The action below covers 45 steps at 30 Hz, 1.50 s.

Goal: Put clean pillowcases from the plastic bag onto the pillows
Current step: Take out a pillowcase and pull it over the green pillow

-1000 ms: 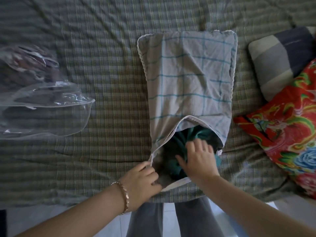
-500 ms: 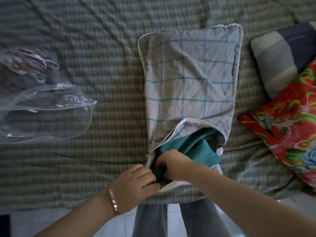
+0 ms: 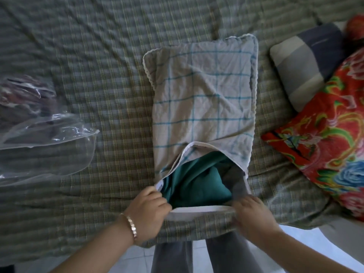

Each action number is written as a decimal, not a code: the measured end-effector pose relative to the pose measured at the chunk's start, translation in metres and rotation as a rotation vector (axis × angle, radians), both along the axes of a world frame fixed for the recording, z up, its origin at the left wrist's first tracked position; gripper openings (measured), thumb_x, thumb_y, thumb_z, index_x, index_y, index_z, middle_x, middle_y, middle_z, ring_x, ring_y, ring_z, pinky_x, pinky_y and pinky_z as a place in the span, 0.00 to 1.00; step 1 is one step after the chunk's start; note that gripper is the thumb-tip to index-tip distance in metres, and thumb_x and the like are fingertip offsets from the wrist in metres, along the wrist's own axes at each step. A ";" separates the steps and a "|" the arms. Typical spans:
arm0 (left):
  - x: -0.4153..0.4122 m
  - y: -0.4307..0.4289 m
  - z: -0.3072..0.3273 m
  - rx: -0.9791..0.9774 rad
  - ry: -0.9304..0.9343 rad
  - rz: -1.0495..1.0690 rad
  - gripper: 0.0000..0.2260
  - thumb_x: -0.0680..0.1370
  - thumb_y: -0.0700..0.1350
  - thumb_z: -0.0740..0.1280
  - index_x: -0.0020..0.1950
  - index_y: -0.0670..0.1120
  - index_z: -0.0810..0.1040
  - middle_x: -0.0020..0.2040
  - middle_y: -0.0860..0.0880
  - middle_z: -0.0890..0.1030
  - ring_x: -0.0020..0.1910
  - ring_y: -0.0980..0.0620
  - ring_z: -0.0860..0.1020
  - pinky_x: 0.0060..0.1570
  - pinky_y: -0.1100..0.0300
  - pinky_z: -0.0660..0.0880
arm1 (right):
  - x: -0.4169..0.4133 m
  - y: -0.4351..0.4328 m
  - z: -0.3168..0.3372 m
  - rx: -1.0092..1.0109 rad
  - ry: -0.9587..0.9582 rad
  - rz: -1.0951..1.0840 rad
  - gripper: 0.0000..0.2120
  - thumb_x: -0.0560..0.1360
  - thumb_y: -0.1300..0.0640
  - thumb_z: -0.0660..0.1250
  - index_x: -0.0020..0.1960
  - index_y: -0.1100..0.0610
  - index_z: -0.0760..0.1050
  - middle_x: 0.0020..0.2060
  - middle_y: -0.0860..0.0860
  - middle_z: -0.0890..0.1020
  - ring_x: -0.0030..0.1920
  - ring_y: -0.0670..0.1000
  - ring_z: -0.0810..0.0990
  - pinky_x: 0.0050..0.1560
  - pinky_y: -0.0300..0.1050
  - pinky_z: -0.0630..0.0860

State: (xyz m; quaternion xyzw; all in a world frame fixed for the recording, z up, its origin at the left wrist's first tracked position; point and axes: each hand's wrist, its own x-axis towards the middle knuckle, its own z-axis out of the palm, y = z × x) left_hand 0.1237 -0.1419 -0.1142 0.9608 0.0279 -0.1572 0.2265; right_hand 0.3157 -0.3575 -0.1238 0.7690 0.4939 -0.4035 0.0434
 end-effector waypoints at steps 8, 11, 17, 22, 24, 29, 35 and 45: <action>0.148 -0.072 -0.025 -0.053 0.467 0.236 0.21 0.75 0.57 0.62 0.63 0.47 0.68 0.59 0.46 0.70 0.55 0.43 0.74 0.47 0.54 0.72 | 0.033 -0.044 0.015 0.228 -0.092 -0.125 0.06 0.49 0.58 0.68 0.23 0.51 0.72 0.23 0.44 0.75 0.27 0.48 0.77 0.40 0.38 0.62; 0.165 -0.085 -0.045 0.012 0.764 0.161 0.23 0.77 0.48 0.64 0.70 0.49 0.60 0.64 0.41 0.65 0.58 0.39 0.73 0.54 0.50 0.71 | 0.037 -0.047 0.011 0.292 -0.083 -0.164 0.04 0.51 0.57 0.67 0.24 0.50 0.73 0.24 0.44 0.74 0.28 0.47 0.76 0.40 0.38 0.63; 0.165 -0.116 -0.022 -0.621 0.369 0.387 0.09 0.71 0.45 0.68 0.50 0.47 0.76 0.48 0.46 0.80 0.48 0.46 0.77 0.47 0.58 0.72 | 0.045 -0.056 0.012 0.402 0.034 -0.170 0.07 0.58 0.53 0.57 0.25 0.51 0.73 0.25 0.43 0.74 0.32 0.45 0.72 0.38 0.38 0.64; 0.189 -0.136 -0.068 -0.408 0.770 0.129 0.20 0.77 0.50 0.62 0.69 0.52 0.68 0.65 0.43 0.74 0.62 0.42 0.72 0.61 0.54 0.69 | 0.055 -0.066 0.012 0.386 0.078 -0.057 0.06 0.57 0.55 0.56 0.25 0.51 0.71 0.25 0.44 0.73 0.32 0.45 0.72 0.37 0.38 0.64; 0.189 -0.146 -0.077 -0.521 0.878 0.143 0.23 0.78 0.54 0.57 0.73 0.55 0.59 0.70 0.43 0.69 0.66 0.42 0.69 0.66 0.51 0.65 | 0.069 -0.073 0.010 0.328 0.024 -0.026 0.05 0.58 0.53 0.57 0.25 0.50 0.70 0.25 0.43 0.73 0.31 0.44 0.74 0.38 0.36 0.64; 0.158 -0.131 -0.033 -0.607 0.608 0.316 0.25 0.72 0.67 0.54 0.59 0.53 0.74 0.57 0.51 0.78 0.55 0.51 0.76 0.56 0.57 0.72 | 0.090 -0.059 0.006 0.338 0.004 -0.011 0.10 0.61 0.44 0.65 0.27 0.48 0.72 0.22 0.42 0.73 0.26 0.42 0.72 0.35 0.37 0.69; 0.086 -0.033 -0.036 0.118 0.069 0.265 0.15 0.71 0.57 0.64 0.29 0.51 0.70 0.25 0.52 0.75 0.25 0.51 0.76 0.22 0.67 0.66 | 0.116 -0.023 -0.022 0.132 -0.139 -0.312 0.13 0.76 0.46 0.59 0.36 0.48 0.77 0.30 0.45 0.79 0.36 0.51 0.78 0.44 0.45 0.65; 0.085 -0.011 -0.083 -0.687 0.507 1.476 0.15 0.69 0.41 0.74 0.53 0.41 0.73 0.55 0.43 0.76 0.50 0.46 0.76 0.55 0.51 0.73 | 0.073 0.009 -0.063 -0.078 -0.399 -1.046 0.13 0.73 0.60 0.64 0.57 0.56 0.76 0.60 0.58 0.71 0.62 0.59 0.64 0.66 0.54 0.54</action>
